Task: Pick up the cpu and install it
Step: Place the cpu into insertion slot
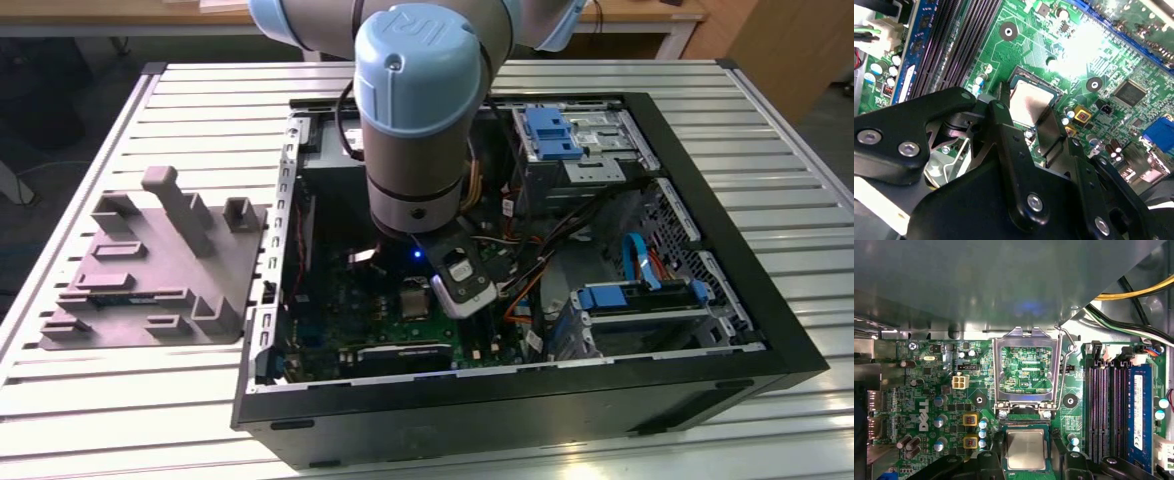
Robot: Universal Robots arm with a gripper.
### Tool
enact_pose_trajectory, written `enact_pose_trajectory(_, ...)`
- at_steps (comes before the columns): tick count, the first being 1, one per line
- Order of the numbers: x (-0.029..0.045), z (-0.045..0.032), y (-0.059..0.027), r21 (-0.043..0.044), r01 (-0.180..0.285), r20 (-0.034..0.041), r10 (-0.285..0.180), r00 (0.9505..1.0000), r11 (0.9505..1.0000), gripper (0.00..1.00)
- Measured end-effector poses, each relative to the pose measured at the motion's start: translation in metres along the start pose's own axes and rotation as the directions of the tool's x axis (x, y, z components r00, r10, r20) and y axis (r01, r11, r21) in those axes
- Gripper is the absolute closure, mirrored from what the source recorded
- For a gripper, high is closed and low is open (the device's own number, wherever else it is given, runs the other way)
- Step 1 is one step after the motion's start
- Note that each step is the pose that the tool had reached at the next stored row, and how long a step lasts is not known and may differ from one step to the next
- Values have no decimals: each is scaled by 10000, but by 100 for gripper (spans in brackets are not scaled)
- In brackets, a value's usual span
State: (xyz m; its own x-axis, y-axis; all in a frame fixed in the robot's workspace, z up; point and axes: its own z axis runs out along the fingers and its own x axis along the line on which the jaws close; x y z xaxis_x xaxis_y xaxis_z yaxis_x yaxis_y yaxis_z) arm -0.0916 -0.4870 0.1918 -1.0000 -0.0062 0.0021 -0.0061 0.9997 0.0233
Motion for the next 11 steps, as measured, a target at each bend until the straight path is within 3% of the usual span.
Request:
enact_pose_trajectory(9,-2,1,0,3,2,-2,-2,10000,10000,53)
enact_pose_trajectory(11,-2,1,-1,3,1,-3,-1,10000,10000,57)
